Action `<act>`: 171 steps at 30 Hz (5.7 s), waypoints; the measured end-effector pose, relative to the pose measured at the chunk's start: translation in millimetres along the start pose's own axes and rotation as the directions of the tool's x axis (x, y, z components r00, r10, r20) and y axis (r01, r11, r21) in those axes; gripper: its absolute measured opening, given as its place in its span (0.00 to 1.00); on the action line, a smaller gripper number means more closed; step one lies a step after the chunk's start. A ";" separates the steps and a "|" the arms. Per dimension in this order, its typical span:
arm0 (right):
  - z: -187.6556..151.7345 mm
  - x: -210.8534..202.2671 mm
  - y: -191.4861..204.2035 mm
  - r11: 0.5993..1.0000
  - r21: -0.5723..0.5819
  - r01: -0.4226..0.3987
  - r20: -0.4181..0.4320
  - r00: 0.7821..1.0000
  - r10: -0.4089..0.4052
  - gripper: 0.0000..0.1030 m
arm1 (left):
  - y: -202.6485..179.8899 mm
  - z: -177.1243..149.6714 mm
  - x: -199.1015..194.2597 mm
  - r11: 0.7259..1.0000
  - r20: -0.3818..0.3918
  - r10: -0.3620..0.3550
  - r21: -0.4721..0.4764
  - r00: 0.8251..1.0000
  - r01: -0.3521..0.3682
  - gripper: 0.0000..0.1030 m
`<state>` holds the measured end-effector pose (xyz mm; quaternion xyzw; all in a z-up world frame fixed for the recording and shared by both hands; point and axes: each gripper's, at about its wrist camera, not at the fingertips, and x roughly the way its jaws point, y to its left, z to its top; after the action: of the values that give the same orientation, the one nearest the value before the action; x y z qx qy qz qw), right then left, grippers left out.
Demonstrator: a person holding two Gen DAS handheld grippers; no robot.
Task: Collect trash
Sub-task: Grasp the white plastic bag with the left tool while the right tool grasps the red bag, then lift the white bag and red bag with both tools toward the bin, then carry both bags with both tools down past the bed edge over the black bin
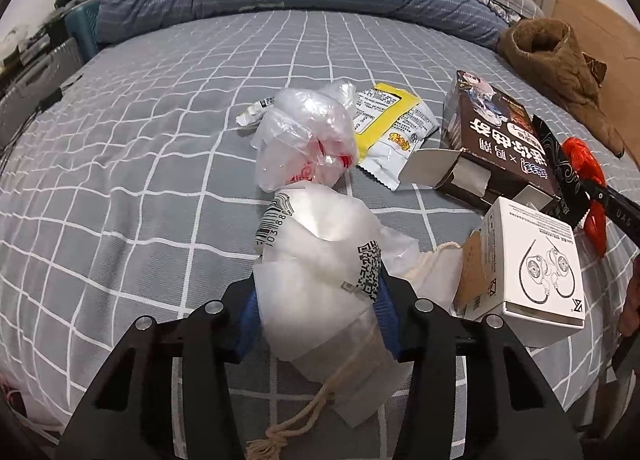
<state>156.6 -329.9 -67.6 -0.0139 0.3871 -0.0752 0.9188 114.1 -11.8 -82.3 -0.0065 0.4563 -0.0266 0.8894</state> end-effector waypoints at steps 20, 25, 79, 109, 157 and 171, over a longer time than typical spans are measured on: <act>0.2 -62.4 7.5 0.999 -0.025 0.029 0.109 0.994 -0.027 0.28 | 2.6 10.7 -36.7 1.000 0.074 -0.006 0.000 0.997 0.006 0.44; -1.6 -78.3 11.0 0.999 -0.028 0.025 0.129 0.991 -0.021 0.28 | -0.2 11.3 -45.2 1.000 0.088 -0.016 0.004 0.996 0.016 0.44; -62.6 -186.4 70.9 0.990 -0.081 -0.119 0.133 0.983 0.129 0.28 | -15.6 -52.9 -137.6 0.997 0.105 -0.080 0.018 0.991 0.079 0.44; -120.0 -222.3 82.1 0.983 -0.098 -0.155 0.071 0.984 0.162 0.28 | -23.6 -101.3 -157.9 0.995 0.071 -0.096 0.038 0.993 0.094 0.44; -218.0 -281.2 101.2 0.972 -0.118 -0.202 -0.108 0.976 0.189 0.28 | -17.1 -210.3 -202.6 0.996 -0.051 -0.085 0.029 0.995 0.087 0.44; -252.4 -227.5 111.0 0.970 -0.116 -0.216 -0.237 0.954 0.184 0.28 | -10.4 -228.6 -149.4 0.997 -0.128 -0.076 0.018 0.989 0.079 0.44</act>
<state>-166.1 -178.0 -92.2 -0.0304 0.4920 0.0447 0.8689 -159.0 -11.2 -94.2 -0.0123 0.5113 -0.0665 0.8568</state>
